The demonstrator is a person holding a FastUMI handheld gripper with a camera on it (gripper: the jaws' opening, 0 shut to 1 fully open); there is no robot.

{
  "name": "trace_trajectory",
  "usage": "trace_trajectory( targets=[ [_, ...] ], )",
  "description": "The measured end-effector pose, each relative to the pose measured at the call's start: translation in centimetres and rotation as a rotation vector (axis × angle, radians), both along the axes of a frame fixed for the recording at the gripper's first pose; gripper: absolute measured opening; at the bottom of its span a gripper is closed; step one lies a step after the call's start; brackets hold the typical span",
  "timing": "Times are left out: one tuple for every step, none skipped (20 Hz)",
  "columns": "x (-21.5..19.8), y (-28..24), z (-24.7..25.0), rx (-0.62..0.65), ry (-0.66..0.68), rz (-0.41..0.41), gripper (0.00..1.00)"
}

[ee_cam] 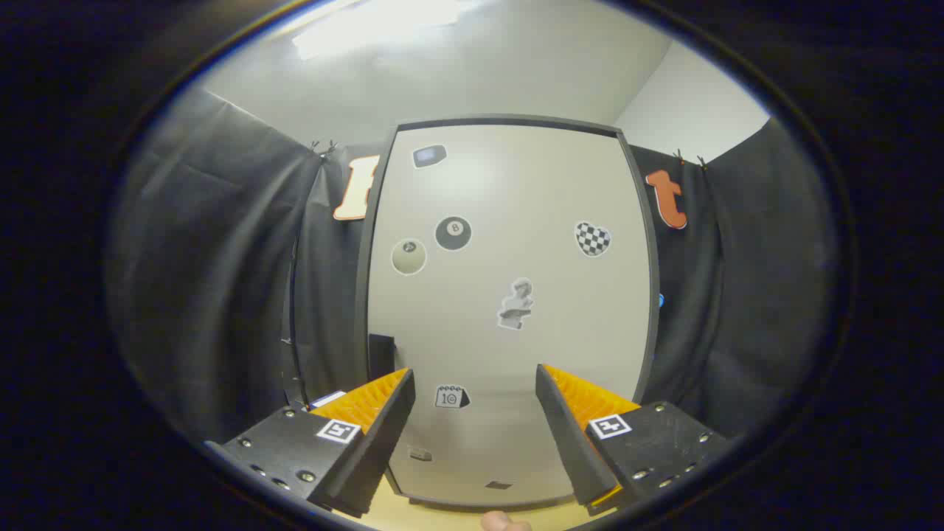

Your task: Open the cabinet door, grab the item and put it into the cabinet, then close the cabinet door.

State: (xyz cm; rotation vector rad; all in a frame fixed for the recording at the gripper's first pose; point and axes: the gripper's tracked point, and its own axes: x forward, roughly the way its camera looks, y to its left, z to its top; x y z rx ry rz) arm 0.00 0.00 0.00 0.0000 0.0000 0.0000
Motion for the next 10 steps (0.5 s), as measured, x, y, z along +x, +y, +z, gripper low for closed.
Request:
trace_trajectory(
  targets=[
    [0.1,0.6,0.3,0.003,-0.006,0.0,0.97],
    [0.3,1.2,0.6,0.002,-0.013,0.004,0.97],
    [0.6,1.6,0.7,-0.001,-0.019,0.005,0.97],
    [0.7,2.0,0.8,-0.005,-0.02,0.008,0.97],
    [0.9,2.5,0.8,-0.008,-0.018,0.014,0.97],
    [1.1,2.8,0.9,-0.004,-0.016,0.016,0.97],
    [1.3,3.0,0.8,0.002,-0.013,0.019,0.97],
    [1.5,3.1,0.7,0.011,-0.006,0.02,0.97],
    [1.7,3.2,0.7,0.021,0.0,0.023,0.97],
    [2.0,3.3,0.6,0.03,0.006,0.027,0.97]
  ],
)
